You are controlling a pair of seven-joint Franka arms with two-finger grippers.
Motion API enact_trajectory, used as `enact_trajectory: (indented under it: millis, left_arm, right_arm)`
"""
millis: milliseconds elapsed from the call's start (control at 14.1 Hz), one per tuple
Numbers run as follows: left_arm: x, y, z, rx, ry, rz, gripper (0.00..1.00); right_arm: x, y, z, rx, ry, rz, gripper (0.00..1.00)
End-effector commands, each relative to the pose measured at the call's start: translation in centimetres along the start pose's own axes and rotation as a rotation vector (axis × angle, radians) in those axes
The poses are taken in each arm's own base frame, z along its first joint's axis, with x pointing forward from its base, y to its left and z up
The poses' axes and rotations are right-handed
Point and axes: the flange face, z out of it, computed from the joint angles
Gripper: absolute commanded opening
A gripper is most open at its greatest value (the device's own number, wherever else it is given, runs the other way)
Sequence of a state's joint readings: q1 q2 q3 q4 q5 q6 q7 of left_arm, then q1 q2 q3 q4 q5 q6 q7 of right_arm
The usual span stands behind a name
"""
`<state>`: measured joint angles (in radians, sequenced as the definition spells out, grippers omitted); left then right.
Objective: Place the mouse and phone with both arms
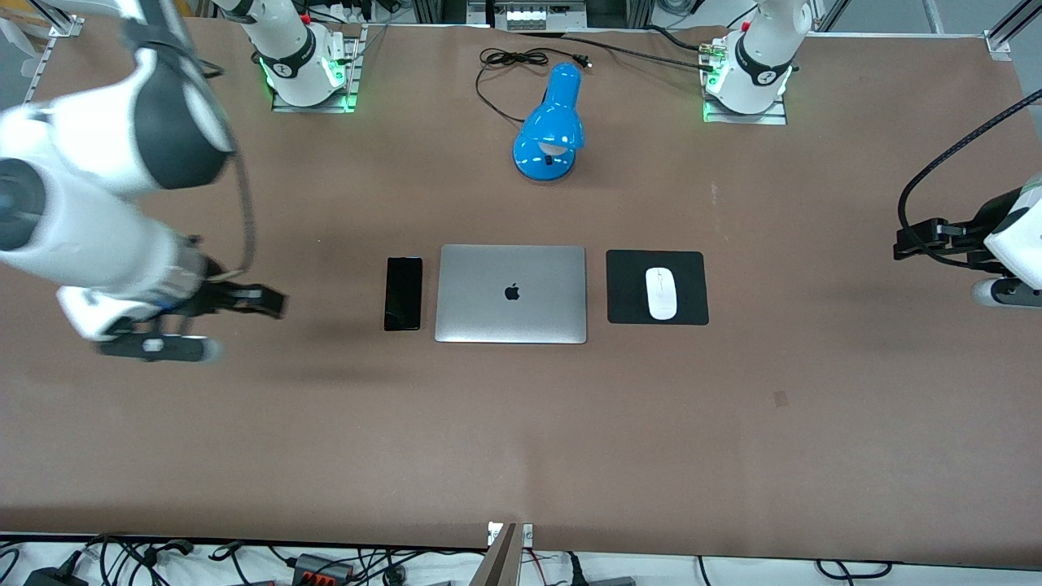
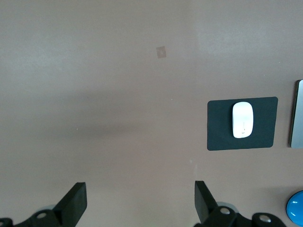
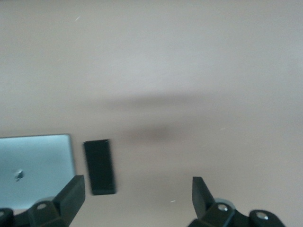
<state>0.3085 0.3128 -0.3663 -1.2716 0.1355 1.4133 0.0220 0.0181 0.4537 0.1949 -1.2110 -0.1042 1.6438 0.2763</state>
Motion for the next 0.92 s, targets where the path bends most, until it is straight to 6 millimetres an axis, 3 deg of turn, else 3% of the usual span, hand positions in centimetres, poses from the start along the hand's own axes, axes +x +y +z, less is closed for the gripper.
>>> enact_trajectory:
  millis: [0,142,355,426,639,710,852]
  left_arm:
    - [0.4,1.0,-0.6,-0.016,0.009,0.015,1.0]
    - [0.1,0.6,-1.0,-0.022,0.014,0.008,1.0]
    - [-1.4,3.5,-2.4,0.01,0.038,0.025,1.0]
    - [-2.7,3.0,-2.5,0.041,0.054,-0.002,1.0]
    - [-6.9,2.0,-2.3,0.011,0.133,-0.041,1.0]
    - [-7.9,3.1,-1.8,0.007,0.125,-0.025,1.0]
    - [-8.7,3.1,-1.2,0.007,0.152,-0.023,1.0]
  right_arm:
    - [-0.1,6.0,-2.8,-0.047,0.029,-0.06,1.0]
    - [-0.4,9.4,-4.4,-0.058,0.049,-0.056,1.0]
    - [-1.6,12.9,-6.4,-0.045,0.066,-0.059,1.0]
    - [-1.9,13.9,-6.8,-0.021,0.068,-0.057,1.0]
    - [-3.7,14.4,-7.1,-0.017,0.058,-0.075,1.0]
    - [-4.6,14.5,-7.3,-0.016,0.062,-0.074,1.0]
    - [-6.8,14.4,-6.8,-0.018,0.065,-0.075,1.0]
